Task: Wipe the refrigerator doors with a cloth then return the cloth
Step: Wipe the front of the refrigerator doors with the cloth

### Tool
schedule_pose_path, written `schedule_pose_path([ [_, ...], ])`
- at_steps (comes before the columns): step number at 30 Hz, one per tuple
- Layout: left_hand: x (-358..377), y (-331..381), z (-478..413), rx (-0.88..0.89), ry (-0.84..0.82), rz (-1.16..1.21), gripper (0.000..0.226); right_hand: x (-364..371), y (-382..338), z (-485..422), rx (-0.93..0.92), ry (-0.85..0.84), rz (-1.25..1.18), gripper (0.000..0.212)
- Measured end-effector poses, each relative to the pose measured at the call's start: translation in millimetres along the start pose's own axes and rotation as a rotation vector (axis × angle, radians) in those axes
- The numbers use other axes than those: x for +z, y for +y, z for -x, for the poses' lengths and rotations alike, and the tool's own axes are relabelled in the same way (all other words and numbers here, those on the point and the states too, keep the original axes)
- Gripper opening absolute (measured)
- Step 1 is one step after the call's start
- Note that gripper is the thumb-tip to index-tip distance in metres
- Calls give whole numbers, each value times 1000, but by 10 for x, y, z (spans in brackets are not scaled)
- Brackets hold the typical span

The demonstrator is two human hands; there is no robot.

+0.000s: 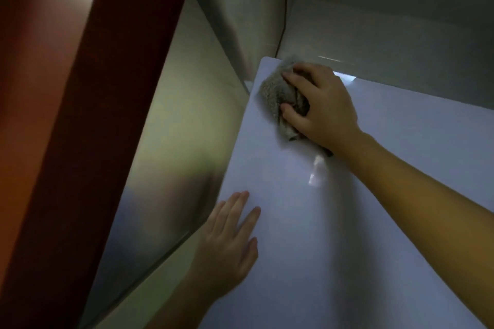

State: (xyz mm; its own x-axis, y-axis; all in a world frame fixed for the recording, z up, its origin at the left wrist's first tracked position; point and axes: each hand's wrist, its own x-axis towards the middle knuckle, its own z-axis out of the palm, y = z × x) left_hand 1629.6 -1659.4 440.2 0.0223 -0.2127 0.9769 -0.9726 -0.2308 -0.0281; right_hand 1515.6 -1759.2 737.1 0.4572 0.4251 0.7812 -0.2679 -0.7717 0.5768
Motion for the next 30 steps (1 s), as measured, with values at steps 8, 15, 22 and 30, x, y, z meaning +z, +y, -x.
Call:
schedule_pose_path([
  [8, 36, -90, 261, -12, -26, 5, 56, 409, -731, 869, -386, -205, -64, 54],
  [15, -2, -119, 284, -6, -46, 8, 56, 16, -117, 697, -258, -78, 33, 51],
  [22, -23, -139, 293, 15, -53, -12, 57, -64, 105, 198, 193, 124, 13, 58],
  [30, 9, -172, 313, 51, -71, -43, 50, 336, -805, 1514, -339, -211, -53, 58],
])
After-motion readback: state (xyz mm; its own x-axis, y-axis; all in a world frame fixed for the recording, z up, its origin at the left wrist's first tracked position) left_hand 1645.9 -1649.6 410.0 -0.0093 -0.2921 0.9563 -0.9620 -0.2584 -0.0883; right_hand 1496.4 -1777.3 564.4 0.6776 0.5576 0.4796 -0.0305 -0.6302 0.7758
